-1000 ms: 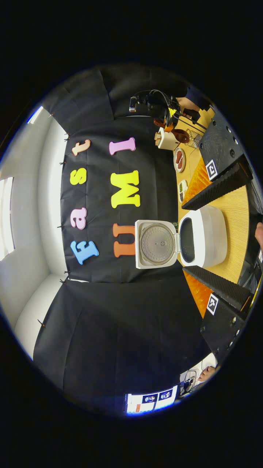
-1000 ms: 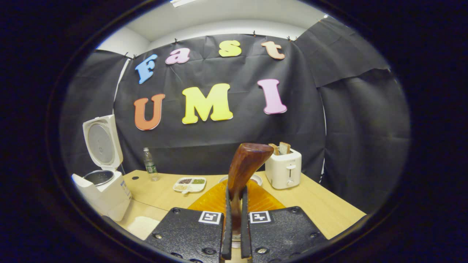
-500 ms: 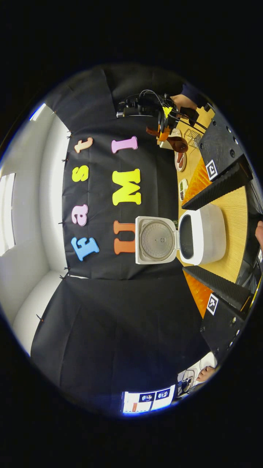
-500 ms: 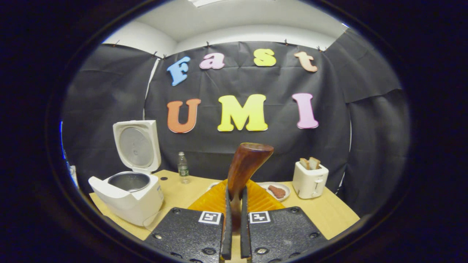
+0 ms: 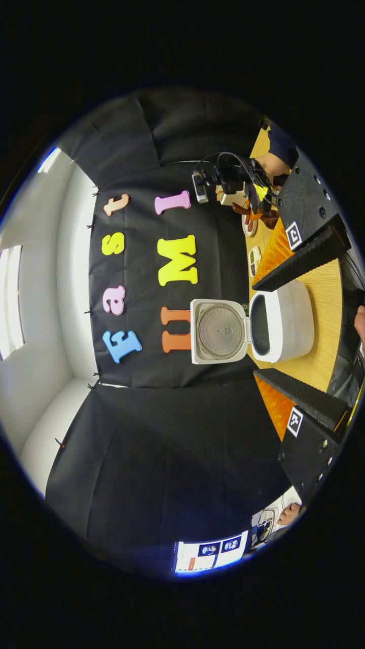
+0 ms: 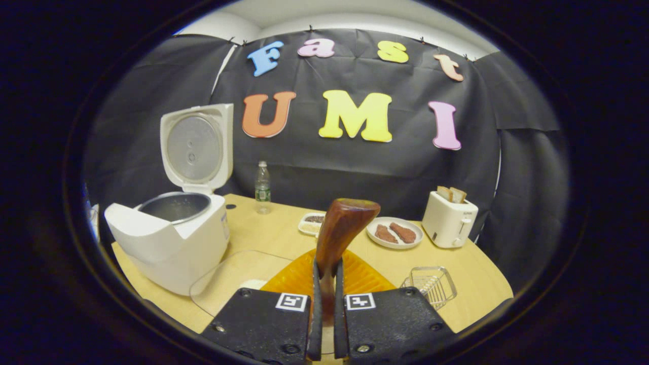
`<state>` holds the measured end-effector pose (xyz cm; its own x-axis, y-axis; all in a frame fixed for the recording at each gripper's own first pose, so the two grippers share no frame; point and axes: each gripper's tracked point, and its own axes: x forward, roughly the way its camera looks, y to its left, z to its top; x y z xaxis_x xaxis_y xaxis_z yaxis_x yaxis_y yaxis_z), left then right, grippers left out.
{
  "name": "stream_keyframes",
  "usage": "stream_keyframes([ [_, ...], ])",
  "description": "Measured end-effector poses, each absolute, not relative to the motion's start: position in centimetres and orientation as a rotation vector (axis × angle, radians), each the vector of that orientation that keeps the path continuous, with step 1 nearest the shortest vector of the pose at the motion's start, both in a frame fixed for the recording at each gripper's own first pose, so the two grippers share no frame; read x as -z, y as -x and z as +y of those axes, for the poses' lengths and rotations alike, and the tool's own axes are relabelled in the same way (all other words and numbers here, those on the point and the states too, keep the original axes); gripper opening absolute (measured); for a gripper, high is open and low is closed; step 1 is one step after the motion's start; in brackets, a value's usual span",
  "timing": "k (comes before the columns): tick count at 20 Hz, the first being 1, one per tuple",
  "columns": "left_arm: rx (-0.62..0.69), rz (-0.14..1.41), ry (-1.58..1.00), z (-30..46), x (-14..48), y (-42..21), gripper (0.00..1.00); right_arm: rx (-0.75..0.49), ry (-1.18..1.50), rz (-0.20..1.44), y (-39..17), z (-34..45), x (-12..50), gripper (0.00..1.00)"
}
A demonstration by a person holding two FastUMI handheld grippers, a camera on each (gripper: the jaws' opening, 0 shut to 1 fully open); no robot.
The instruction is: Close the left gripper, press the button to open the rice cooker; take a wooden spoon from the chopstick holder with the right hand, scoop a spoonful of rice and pour it into the rice cooker, then put the wooden spoon back into the chopstick holder.
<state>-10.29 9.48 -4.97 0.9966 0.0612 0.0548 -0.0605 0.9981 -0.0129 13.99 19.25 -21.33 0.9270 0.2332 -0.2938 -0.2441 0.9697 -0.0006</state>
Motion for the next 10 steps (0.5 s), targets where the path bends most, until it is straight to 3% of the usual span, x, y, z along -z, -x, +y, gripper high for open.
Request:
stream_keyframes([
  [8, -0.052, -0.031, 0.047, 9.7, 6.0, 9.9, 0.96, -0.248, 0.007, 0.371, -13.6, 21.8, 24.0, 0.14],
  [10, -0.053, -0.028, 0.056, 9.9, 6.1, 9.8, 0.96, -0.306, -0.086, 0.388, -12.9, 23.6, 23.6, 0.14],
])
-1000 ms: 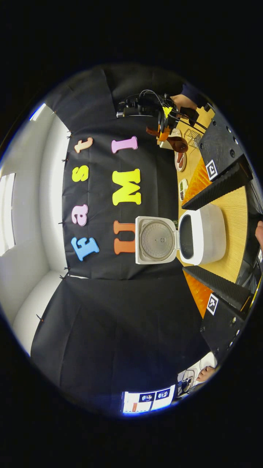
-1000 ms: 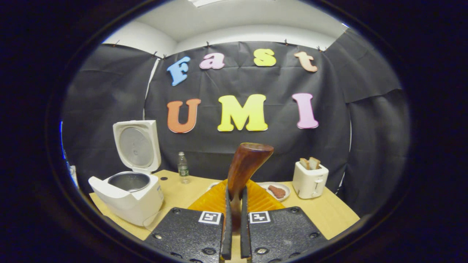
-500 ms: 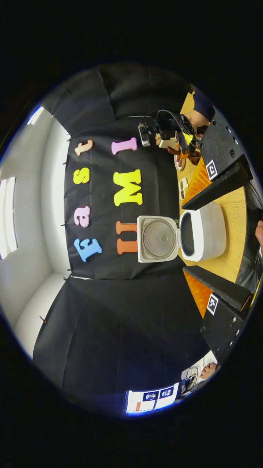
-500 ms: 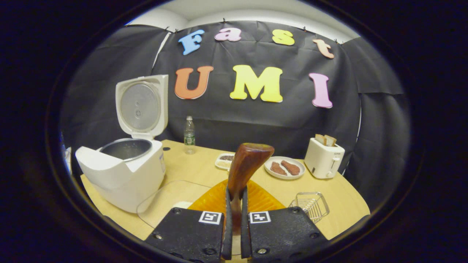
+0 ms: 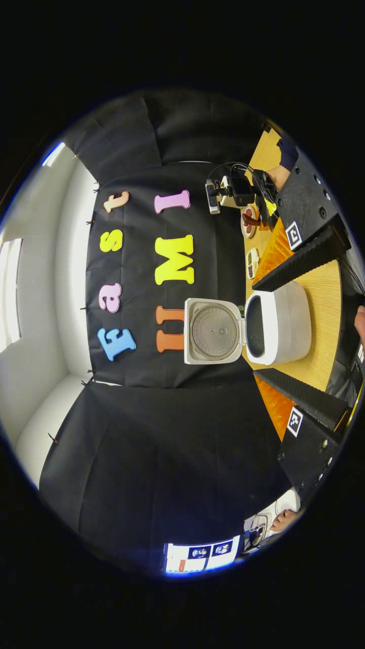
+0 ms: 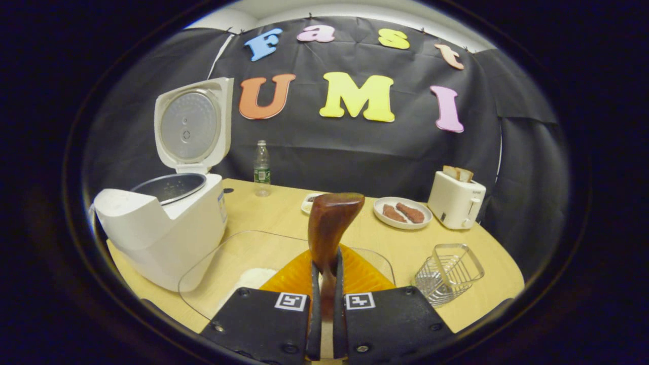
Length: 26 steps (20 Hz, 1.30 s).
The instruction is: Close the left gripper, press the button to open the rice cooker; take a wooden spoon from the chopstick holder with the right hand, scoop a spoonful of rice and pour it into the rice cooker, then put the wooden spoon back into the chopstick holder.
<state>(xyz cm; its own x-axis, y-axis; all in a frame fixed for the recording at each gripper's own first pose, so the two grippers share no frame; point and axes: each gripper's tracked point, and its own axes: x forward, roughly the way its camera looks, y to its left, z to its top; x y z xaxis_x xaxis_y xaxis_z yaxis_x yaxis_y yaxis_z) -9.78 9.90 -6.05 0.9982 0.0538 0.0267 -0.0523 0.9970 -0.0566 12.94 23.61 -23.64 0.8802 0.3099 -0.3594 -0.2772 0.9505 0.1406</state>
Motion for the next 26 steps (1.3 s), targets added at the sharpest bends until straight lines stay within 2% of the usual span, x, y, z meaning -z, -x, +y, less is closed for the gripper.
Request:
stream_keyframes([
  [6, -0.075, -0.026, 0.034, 10.5, 5.8, 9.8, 0.97, -0.487, -0.108, 0.421, -10.0, 29.5, 23.0, 0.15],
  [9, -0.063, -0.024, 0.038, 10.1, 5.9, 9.8, 0.96, -0.529, -0.207, 0.477, -9.2, 30.5, 23.0, 0.14],
  [16, -0.080, -0.010, 0.032, 10.7, 6.3, 9.5, 0.97, -0.515, -0.500, 0.571, -9.4, 27.9, 22.4, 0.14],
  [26, -0.083, 0.003, 0.034, 10.8, 7.2, 9.5, 0.96, -0.413, -0.666, 0.442, -11.0, 21.6, 20.2, 0.14],
])
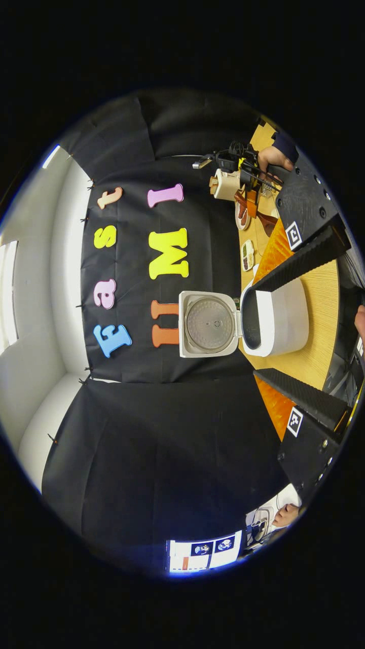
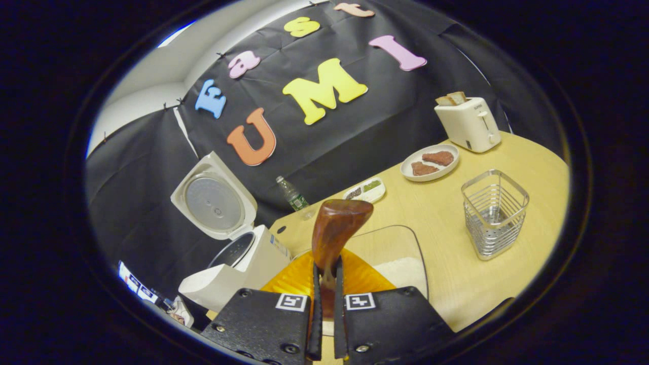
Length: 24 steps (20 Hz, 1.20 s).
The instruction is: Close the left gripper, press the button to open the rice cooker; take a wooden spoon from the chopstick holder with the right hand, scoop a spoonful of rice and pour it into the rice cooker, then put the wooden spoon back into the chopstick holder.
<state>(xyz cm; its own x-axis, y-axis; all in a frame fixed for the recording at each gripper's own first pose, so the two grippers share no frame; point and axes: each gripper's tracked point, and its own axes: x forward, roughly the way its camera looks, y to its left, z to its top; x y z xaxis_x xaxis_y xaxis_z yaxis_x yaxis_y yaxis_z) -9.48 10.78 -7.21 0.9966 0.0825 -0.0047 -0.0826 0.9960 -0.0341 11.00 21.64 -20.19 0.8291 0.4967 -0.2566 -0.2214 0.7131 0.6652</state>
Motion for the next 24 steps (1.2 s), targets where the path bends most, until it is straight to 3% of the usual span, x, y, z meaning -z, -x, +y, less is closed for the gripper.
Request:
stream_keyframes([
  [5, -0.097, 0.021, 0.032, 11.1, 7.9, 9.3, 0.97, -0.376, -0.850, 0.379, -11.7, 18.0, 19.0, 0.14],
  [11, -0.077, 0.017, 0.004, 10.3, 8.1, 9.4, 0.96, -0.377, -1.279, 0.309, -12.4, 14.8, 15.4, 0.14],
  [24, -0.091, -0.034, -0.011, 13.2, 7.3, 11.5, 0.96, -0.503, -1.589, 0.496, -12.8, 21.7, 10.3, 0.13],
])
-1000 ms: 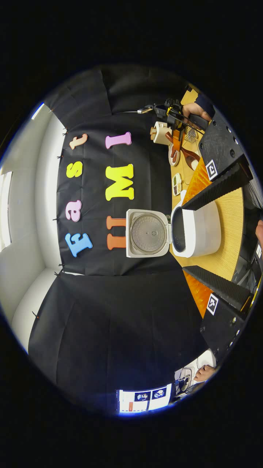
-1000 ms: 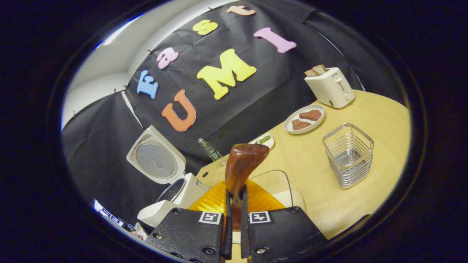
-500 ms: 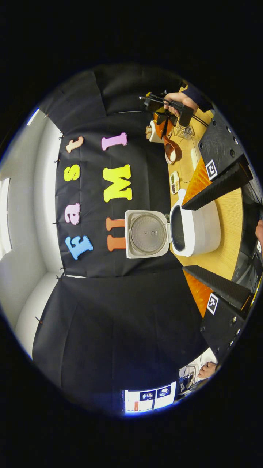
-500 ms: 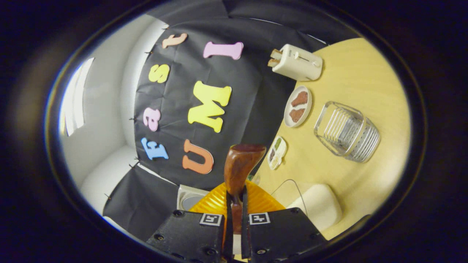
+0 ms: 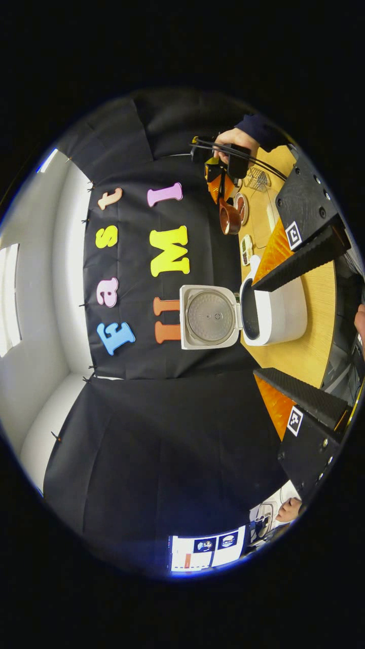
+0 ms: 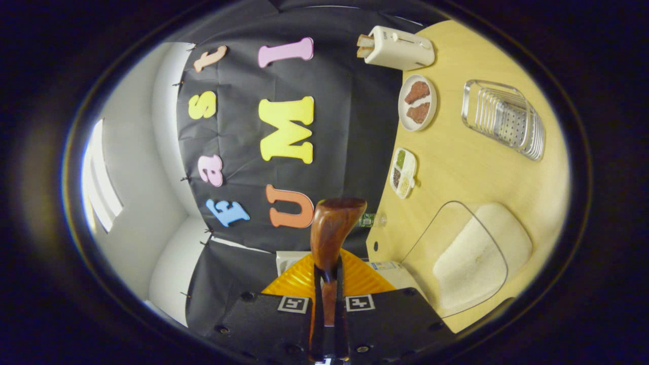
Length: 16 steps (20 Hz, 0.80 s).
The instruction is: Close the left gripper, press the button to open the rice cooker; take a wooden spoon from the chopstick holder with the right hand, scoop a spoonful of rice and pour it into the rice cooker, then put the wooden spoon back into the chopstick holder.
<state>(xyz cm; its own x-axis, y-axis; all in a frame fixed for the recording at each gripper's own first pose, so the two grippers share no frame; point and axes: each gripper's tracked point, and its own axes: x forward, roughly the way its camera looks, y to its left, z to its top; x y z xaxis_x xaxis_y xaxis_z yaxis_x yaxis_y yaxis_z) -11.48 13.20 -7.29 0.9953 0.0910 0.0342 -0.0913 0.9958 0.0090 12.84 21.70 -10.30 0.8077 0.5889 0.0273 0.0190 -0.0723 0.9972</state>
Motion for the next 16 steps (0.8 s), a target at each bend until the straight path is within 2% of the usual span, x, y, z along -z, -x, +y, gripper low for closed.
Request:
stream_keyframes([
  [7, -0.070, -0.032, 0.046, 15.0, 7.6, 12.4, 0.96, -0.539, -1.427, 0.541, -15.4, 29.3, 6.4, 0.13],
  [11, -0.087, -0.038, 0.044, 16.8, 7.7, 13.4, 0.96, -0.600, -1.305, 0.600, -16.3, 34.5, 4.7, 0.13],
  [16, -0.100, -0.034, 0.059, 18.6, 8.2, 14.4, 0.96, -0.600, -1.040, 0.643, -18.0, 40.3, 6.1, 0.13],
])
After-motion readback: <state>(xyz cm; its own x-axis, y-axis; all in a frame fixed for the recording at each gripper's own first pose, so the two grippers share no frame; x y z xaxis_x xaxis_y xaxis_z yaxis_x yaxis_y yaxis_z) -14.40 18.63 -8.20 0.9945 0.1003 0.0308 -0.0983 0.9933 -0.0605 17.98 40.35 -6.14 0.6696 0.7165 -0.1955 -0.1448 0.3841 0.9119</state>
